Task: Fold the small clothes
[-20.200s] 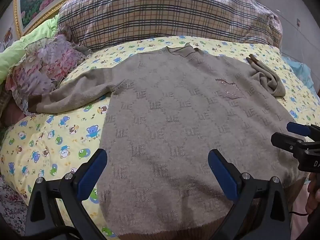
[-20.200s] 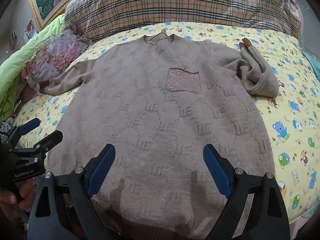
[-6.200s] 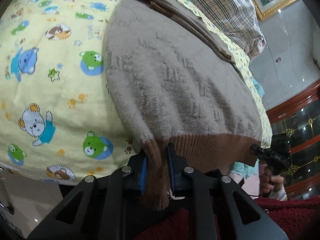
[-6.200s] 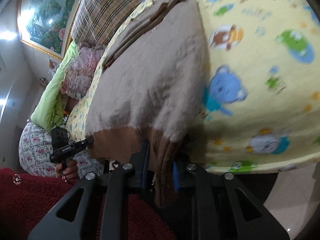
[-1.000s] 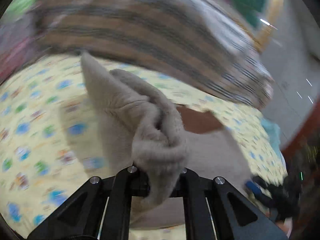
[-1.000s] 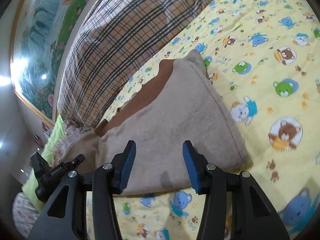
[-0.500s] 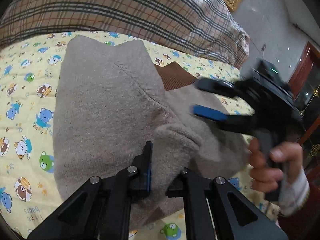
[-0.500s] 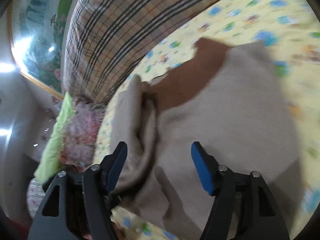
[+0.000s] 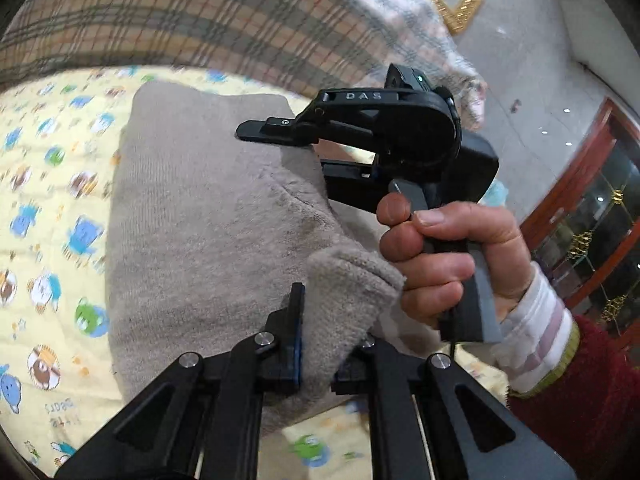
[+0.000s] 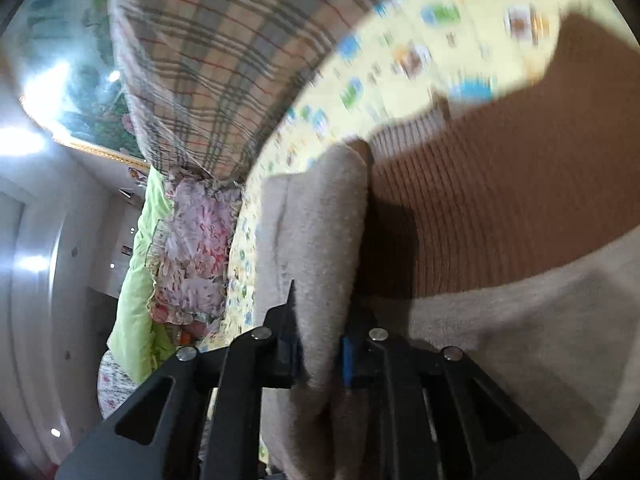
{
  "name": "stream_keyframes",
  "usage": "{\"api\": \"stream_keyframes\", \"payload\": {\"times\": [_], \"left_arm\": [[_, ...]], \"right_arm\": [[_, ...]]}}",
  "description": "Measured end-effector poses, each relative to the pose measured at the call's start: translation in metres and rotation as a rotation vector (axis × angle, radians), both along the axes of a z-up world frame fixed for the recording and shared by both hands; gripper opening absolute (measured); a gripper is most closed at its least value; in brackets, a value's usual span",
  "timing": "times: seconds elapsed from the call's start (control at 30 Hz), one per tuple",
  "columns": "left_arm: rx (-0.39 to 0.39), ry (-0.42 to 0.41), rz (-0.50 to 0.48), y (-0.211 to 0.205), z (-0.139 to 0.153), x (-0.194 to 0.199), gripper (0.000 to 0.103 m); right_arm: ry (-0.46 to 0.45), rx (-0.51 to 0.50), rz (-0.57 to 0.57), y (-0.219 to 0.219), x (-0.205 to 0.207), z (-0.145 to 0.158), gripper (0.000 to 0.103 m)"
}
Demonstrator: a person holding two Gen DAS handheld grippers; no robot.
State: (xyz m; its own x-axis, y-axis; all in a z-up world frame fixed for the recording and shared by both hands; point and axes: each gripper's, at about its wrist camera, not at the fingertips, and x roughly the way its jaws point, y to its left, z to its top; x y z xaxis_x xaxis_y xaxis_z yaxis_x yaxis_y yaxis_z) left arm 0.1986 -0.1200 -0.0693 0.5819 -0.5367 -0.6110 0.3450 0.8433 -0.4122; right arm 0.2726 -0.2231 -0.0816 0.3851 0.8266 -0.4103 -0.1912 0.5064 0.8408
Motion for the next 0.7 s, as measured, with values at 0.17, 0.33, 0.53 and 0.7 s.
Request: {"api": "stream_keyframes", "payload": {"times": [0.17,0.33,0.53,0.7], "left_arm": [[-0.042,-0.062,-0.077,-0.046,0.027,0.000,0.008],[-0.007,-0.029,-0.150,-0.101,0.011,0.009,0.009],[0.016,0.024,-0.175,-0.135,-0.011,0.014,0.009],[0.023,0.045,-0.180,-0.149,-0.019,0.019,0.013]], "right_arm": [[-0.120,-0.042,-0.080,-0.053,-0.019,0.048,0.016],[-0.123,-0.138,-0.150,-0.111,-0.027,0.052,0.016],[-0.039,-0.222,-0.196,-0.142,-0.029,0.017,0.015],[-0.094,-0.271,-0.197,-0.144,-0.026,0.030,0.015]]}}
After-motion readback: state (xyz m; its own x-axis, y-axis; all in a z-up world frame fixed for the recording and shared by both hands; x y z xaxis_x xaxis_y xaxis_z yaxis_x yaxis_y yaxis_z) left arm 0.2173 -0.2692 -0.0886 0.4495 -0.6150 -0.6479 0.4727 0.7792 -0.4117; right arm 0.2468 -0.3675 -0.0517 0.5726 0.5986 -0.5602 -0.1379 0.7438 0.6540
